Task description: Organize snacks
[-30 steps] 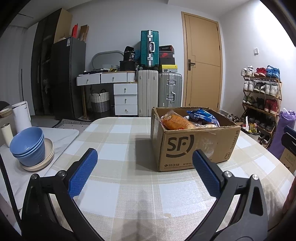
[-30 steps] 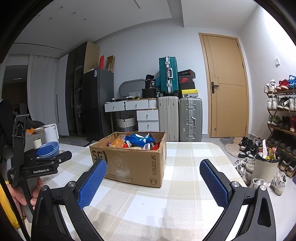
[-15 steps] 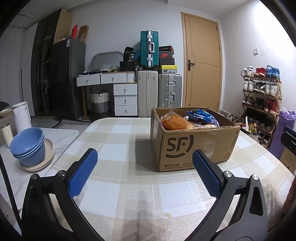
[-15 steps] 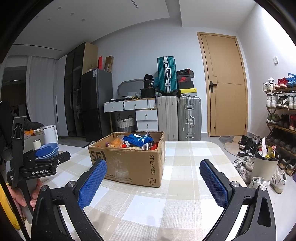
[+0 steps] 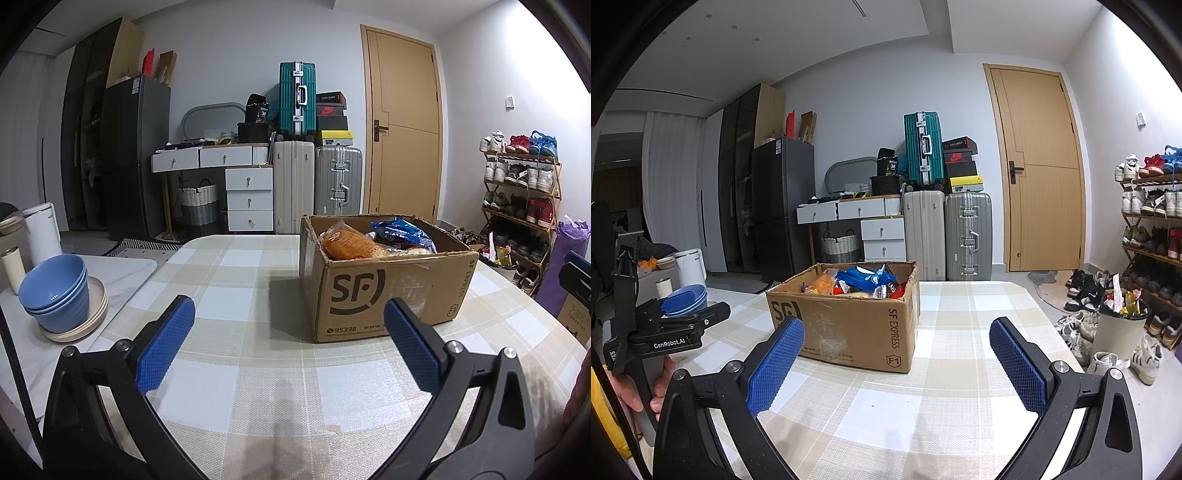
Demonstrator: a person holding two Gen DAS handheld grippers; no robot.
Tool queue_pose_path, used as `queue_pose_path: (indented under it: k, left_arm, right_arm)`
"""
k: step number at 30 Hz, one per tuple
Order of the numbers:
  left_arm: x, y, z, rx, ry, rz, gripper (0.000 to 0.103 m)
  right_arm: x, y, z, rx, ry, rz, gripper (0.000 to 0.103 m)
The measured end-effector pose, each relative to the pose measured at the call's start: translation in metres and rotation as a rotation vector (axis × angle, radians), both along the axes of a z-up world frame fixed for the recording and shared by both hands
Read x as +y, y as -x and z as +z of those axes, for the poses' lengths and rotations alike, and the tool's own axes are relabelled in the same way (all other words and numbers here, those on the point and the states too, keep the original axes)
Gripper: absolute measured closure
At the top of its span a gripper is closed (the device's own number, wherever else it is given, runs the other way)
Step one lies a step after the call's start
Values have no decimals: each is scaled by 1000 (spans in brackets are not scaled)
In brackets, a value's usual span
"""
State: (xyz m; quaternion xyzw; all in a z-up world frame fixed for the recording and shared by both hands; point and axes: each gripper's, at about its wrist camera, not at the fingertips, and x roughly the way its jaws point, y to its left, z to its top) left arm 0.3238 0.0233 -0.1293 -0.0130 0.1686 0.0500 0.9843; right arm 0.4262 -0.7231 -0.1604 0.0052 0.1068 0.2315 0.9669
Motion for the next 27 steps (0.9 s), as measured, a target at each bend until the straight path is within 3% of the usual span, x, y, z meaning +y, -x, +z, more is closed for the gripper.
queue_pose_path:
  k: [27]
  left_arm:
    - [3, 1, 5, -4, -3, 17, 1]
  right_arm:
    - [-4, 1, -2, 5, 2, -8, 1]
